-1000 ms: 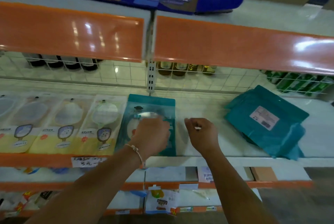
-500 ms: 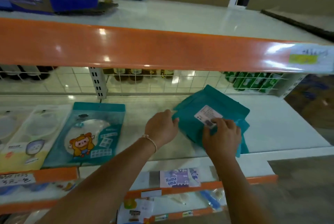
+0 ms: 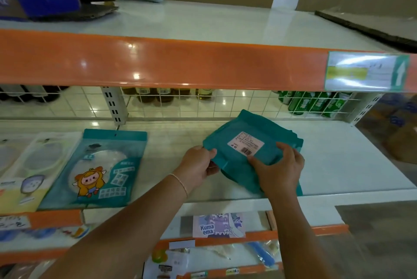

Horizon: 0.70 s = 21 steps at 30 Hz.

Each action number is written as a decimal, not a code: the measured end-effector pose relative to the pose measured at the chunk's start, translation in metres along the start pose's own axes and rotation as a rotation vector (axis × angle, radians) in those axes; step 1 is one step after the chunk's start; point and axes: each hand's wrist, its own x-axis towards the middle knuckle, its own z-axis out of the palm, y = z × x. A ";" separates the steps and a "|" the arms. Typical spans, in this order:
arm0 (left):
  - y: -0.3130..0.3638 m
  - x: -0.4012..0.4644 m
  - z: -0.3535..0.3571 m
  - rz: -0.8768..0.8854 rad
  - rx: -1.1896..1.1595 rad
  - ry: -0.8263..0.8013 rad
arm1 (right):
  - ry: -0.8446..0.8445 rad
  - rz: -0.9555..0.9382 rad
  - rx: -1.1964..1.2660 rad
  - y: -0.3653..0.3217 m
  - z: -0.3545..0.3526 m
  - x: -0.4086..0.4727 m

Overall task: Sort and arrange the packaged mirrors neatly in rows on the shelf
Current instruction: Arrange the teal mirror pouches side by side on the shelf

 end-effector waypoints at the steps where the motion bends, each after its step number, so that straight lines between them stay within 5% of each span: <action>1: 0.001 -0.002 -0.003 0.011 -0.078 -0.018 | -0.004 0.000 0.018 -0.004 0.000 -0.002; 6: 0.011 -0.013 -0.034 0.125 -0.351 -0.109 | -0.088 -0.002 0.143 -0.023 0.014 -0.018; 12: 0.028 -0.027 -0.096 0.204 -0.559 -0.178 | -0.291 0.264 0.696 -0.052 0.045 -0.044; 21: 0.037 -0.047 -0.225 0.184 -0.501 -0.187 | -0.548 0.459 0.918 -0.106 0.118 -0.101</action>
